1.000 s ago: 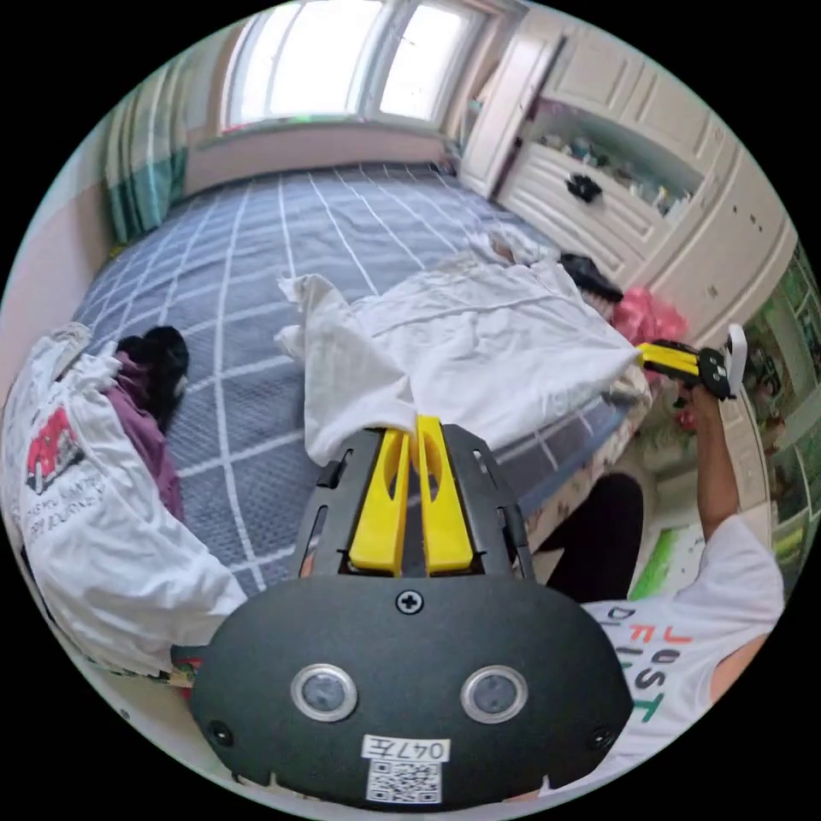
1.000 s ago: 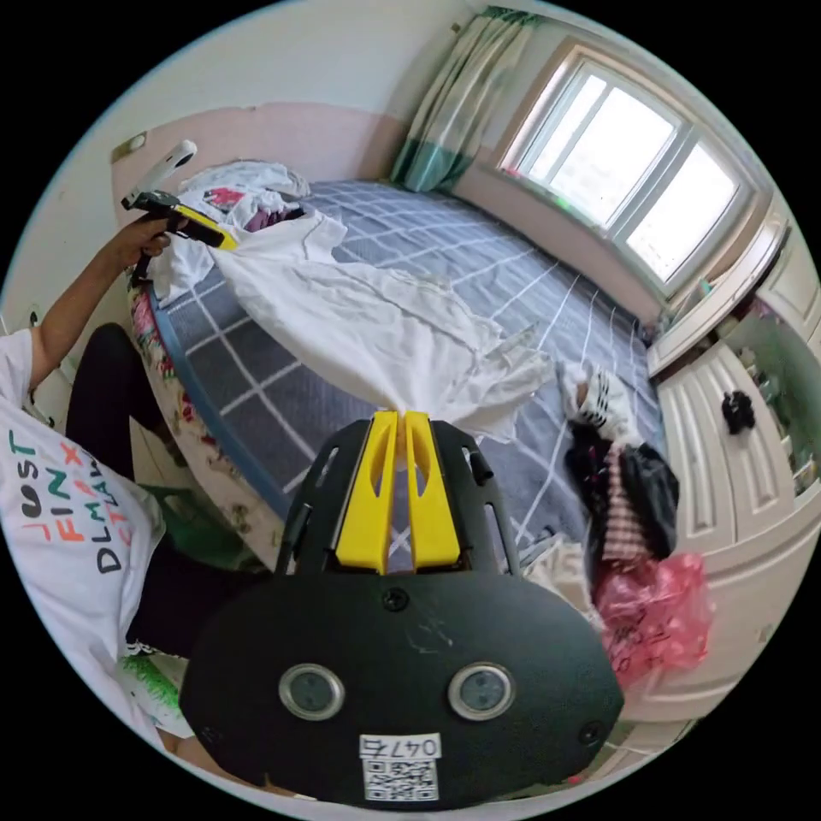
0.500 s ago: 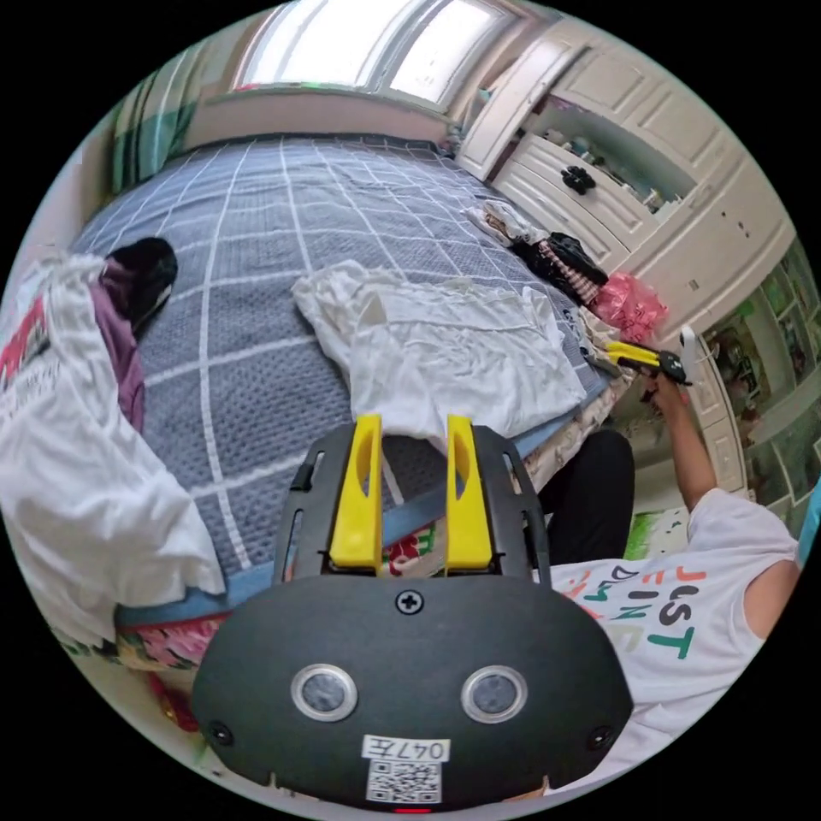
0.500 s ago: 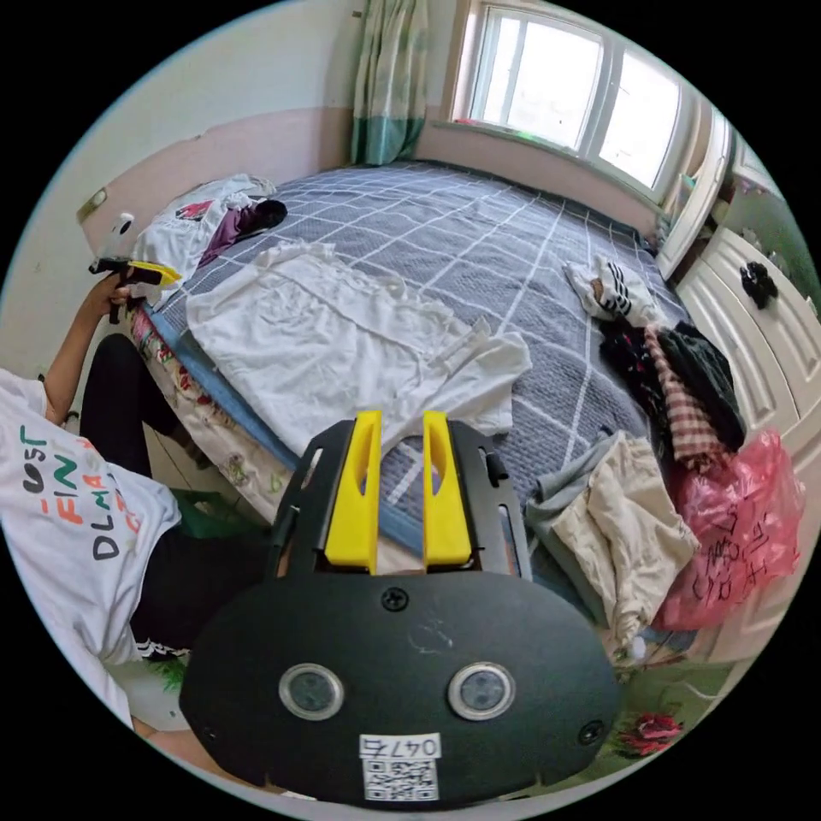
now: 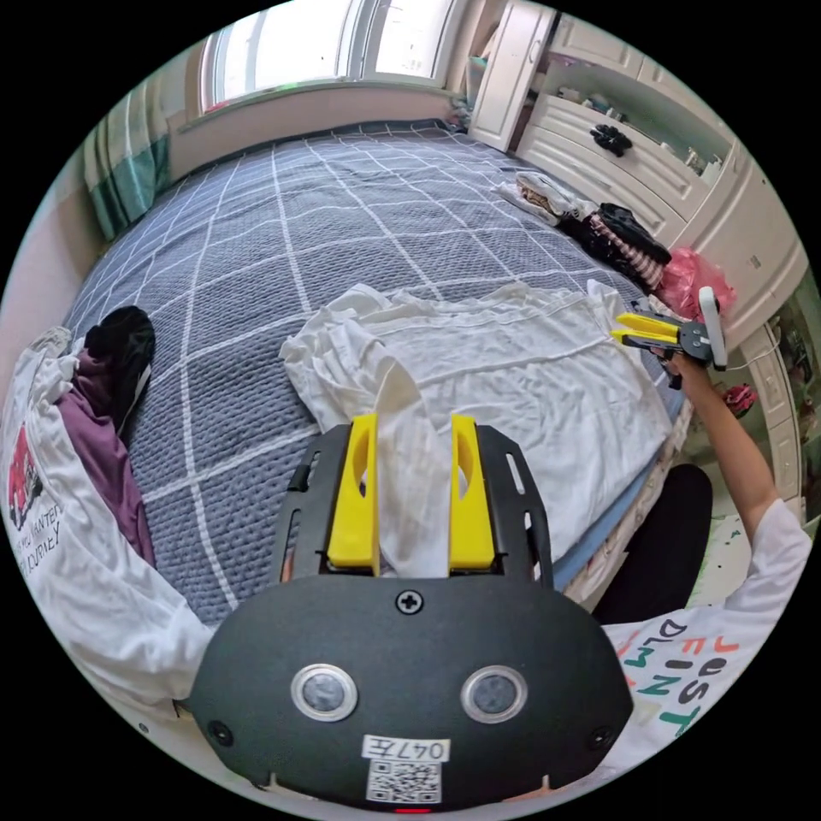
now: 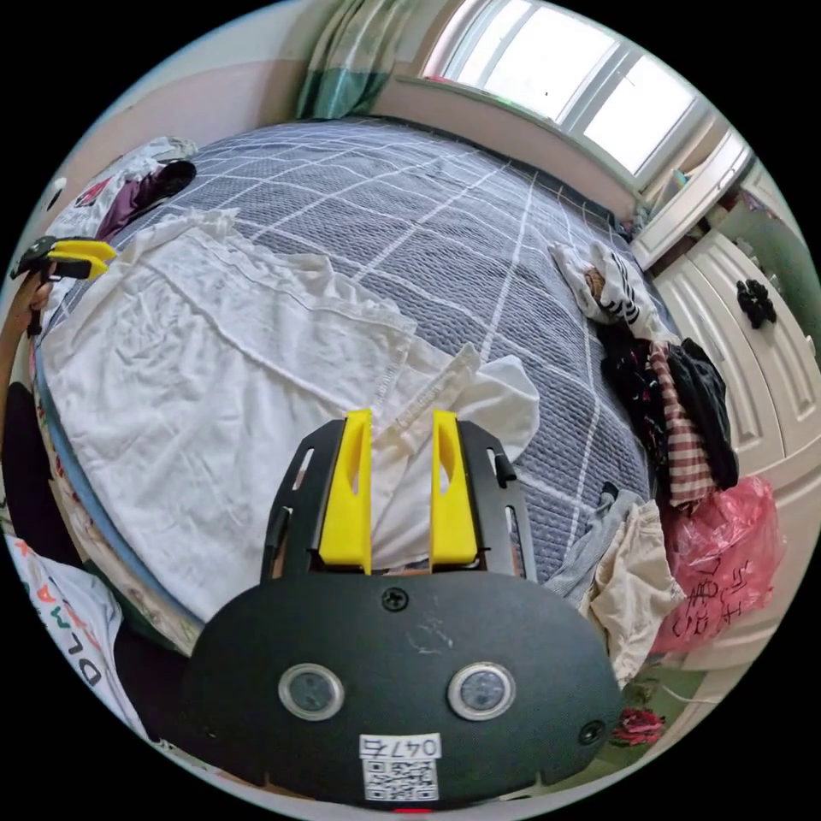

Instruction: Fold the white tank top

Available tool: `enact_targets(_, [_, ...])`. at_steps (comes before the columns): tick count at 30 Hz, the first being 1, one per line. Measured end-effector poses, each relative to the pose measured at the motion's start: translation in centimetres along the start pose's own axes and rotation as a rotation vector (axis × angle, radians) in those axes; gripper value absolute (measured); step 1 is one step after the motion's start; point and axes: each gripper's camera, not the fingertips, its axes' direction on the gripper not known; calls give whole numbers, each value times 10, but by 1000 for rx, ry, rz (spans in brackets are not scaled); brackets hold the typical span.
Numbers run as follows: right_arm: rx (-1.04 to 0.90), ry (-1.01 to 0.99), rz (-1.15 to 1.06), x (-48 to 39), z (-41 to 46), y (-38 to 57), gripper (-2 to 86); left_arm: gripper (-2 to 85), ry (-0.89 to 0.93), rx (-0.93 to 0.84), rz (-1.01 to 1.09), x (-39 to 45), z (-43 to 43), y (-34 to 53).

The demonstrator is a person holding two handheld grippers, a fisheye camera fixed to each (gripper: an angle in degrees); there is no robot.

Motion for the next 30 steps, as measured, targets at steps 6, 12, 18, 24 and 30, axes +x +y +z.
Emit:
enact_targets(6, [-81, -3, 63, -3, 36, -11, 26, 108, -93, -30, 14, 6, 19, -19])
enact_targets(12, [30, 63, 6, -25, 15, -18, 0, 1, -110, 35, 26, 0, -2, -14])
enact_targets(18, [286, -153, -281, -64, -59, 9, 0, -5, 51, 138, 40, -37, -69, 38])
enact_targets(24, [218, -368, -518, -76, -80, 63, 0, -5, 304, -13, 39, -81, -68, 101])
enact_targets(30, [-6, -471, -419, -63, -24, 77, -1, -5, 404, -41, -45, -111, -43, 120])
